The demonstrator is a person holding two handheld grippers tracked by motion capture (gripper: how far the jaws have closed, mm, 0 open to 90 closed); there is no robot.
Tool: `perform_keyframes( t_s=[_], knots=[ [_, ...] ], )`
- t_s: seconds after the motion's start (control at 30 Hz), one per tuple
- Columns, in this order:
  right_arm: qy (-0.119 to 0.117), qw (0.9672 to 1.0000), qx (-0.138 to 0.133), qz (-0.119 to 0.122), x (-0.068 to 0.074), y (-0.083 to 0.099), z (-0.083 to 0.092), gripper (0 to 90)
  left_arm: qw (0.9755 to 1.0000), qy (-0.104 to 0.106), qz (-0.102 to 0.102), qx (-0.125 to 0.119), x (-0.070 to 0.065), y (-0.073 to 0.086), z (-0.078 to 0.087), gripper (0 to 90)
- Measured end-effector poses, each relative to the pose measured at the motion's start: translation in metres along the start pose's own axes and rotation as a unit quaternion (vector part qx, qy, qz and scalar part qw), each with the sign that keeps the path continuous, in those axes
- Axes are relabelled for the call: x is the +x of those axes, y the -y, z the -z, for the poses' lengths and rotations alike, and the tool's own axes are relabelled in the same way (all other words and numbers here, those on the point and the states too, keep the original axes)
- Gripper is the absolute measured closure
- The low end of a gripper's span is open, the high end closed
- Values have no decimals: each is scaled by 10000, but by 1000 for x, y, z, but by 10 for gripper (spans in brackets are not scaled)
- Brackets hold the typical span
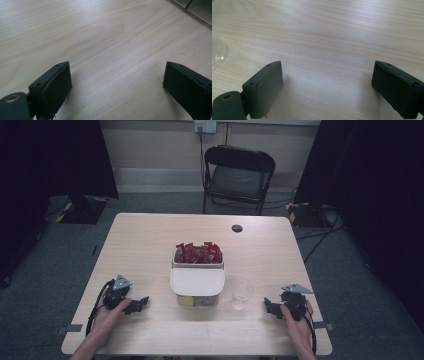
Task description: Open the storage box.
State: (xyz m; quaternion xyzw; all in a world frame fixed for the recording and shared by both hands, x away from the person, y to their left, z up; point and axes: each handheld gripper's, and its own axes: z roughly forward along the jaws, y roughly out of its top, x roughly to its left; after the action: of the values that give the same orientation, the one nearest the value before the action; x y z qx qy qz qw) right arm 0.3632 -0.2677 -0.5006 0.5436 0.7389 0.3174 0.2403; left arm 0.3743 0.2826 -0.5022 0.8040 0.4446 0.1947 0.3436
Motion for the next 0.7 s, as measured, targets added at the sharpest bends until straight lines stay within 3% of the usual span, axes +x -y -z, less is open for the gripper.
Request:
perform_keyframes(
  t_s=[0.2, 0.37, 0.53, 0.6, 0.7],
  knots=[
    [-1, 10000, 0, 1, 0, 0, 0, 96, 10000, 4, -12, 32, 1, 0, 1, 87],
    [1, 10000, 0, -1, 0, 0, 0, 95, 9999, -30, 132, -34, 1, -1, 1, 155],
    [-22, 10000, 0, 26, -1, 0, 0, 95, 9996, 60, 244, -92, 1, -4, 4, 170],
    [-27, 10000, 1, 32, -1, 1, 1, 95, 9997, 62, 201, -104, 1, -4, 5, 172],
    [-19, 10000, 2, 28, -1, 1, 1, 95, 9994, 218, 207, -174, 0, -5, 8, 172]
  ],
)
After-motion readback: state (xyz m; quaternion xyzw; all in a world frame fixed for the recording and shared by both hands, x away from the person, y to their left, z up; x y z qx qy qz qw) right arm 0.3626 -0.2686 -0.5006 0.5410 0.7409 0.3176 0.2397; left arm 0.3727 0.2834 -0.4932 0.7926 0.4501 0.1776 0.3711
